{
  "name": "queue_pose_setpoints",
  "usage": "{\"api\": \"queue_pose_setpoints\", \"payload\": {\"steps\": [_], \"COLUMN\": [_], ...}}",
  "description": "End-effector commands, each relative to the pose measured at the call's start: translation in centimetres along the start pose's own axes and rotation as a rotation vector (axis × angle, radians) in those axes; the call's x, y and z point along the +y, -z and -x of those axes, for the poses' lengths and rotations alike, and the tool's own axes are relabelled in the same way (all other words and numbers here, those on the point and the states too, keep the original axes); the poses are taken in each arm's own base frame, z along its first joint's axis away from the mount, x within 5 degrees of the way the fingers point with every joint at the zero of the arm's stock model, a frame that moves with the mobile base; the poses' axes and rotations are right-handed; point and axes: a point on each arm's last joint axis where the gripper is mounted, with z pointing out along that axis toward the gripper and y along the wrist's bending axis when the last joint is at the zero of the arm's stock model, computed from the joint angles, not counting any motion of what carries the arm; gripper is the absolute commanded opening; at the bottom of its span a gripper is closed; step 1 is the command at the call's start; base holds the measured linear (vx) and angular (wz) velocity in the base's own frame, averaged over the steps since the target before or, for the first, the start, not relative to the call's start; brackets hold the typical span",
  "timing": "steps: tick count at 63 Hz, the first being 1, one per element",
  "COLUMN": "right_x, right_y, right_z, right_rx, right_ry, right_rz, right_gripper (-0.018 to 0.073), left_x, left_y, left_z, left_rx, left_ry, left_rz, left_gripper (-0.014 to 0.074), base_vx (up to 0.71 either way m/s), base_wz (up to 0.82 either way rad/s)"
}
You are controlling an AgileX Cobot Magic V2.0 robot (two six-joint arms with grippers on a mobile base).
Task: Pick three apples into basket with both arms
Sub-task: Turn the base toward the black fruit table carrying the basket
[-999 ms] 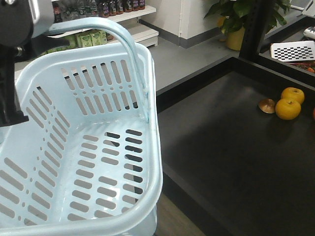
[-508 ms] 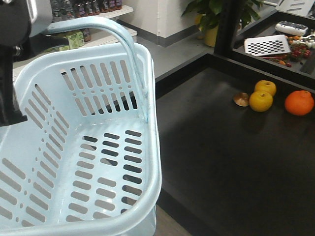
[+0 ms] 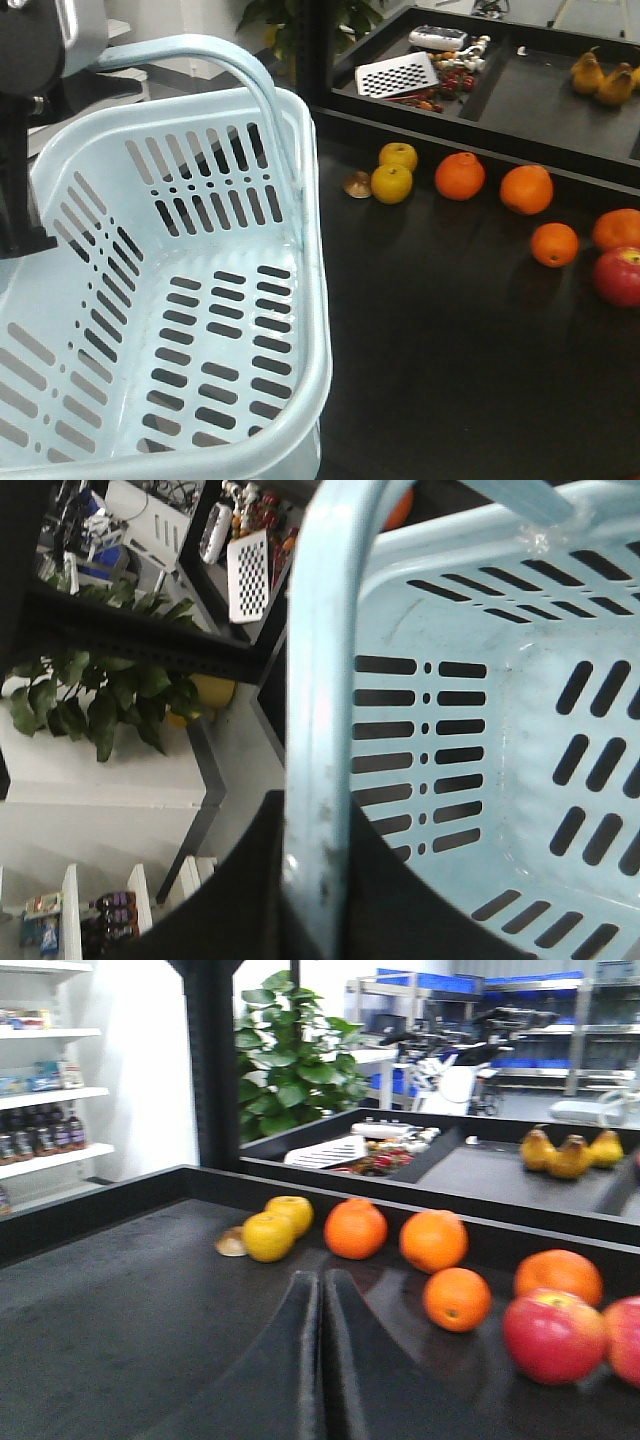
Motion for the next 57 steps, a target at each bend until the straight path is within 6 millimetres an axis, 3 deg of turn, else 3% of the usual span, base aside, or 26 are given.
{"api": "queue_pose_setpoints", "payload": {"steps": [1,57], "right_x": [-0.03,-0.03], "right_y": [0.00,0.00], "right_z": [0.35,0.35], "right_rx": [-0.068,-0.068], "right_ry": [0.007,0.007], "right_rz": [-0.005,-0.005], "right_gripper": [-0.0008,-0.0008], "left_x": [1.34,1.34], "left_y": [1.60,1.60], "left_z": [0.41,0.41], "left_rx": [-0.083,-0.083], "left_ry": [0.019,0.019], "left_rz": [0.106,0.106], "left_gripper": [-0.0006,-0.0006], "base_vx": [0.00,0.04], "base_wz": [-0.47,-0.36]}}
